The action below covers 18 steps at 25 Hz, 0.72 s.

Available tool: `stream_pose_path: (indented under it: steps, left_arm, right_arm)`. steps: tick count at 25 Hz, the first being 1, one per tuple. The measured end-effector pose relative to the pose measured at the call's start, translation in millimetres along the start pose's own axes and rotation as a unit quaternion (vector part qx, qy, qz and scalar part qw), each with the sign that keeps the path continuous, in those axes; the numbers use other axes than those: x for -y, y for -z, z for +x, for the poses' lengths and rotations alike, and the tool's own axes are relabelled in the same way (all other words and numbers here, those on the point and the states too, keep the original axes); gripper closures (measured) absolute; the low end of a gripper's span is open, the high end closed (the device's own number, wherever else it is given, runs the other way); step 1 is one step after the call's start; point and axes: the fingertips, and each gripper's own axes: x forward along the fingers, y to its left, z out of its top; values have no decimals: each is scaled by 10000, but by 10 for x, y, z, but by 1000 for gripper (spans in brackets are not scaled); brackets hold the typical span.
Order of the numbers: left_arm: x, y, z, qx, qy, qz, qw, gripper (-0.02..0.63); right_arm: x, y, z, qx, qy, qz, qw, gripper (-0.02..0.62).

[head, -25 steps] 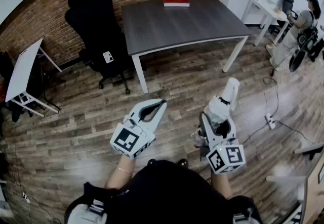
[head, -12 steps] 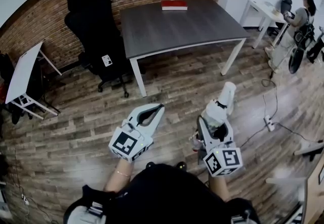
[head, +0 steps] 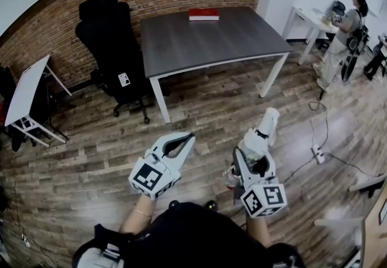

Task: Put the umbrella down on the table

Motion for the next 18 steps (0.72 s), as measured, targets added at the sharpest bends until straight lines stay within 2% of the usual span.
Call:
stream_pose_path:
  steps: [12, 18]
  left_arm:
    - [482, 33, 463, -56, 65, 49, 10000, 604]
    - [669, 56, 656, -85, 64, 79, 9999, 604]
  right_arm:
    - [528, -45, -323, 12, 1, -146, 9999, 312]
    - [755, -38, -382, 6, -102, -26, 9999, 313]
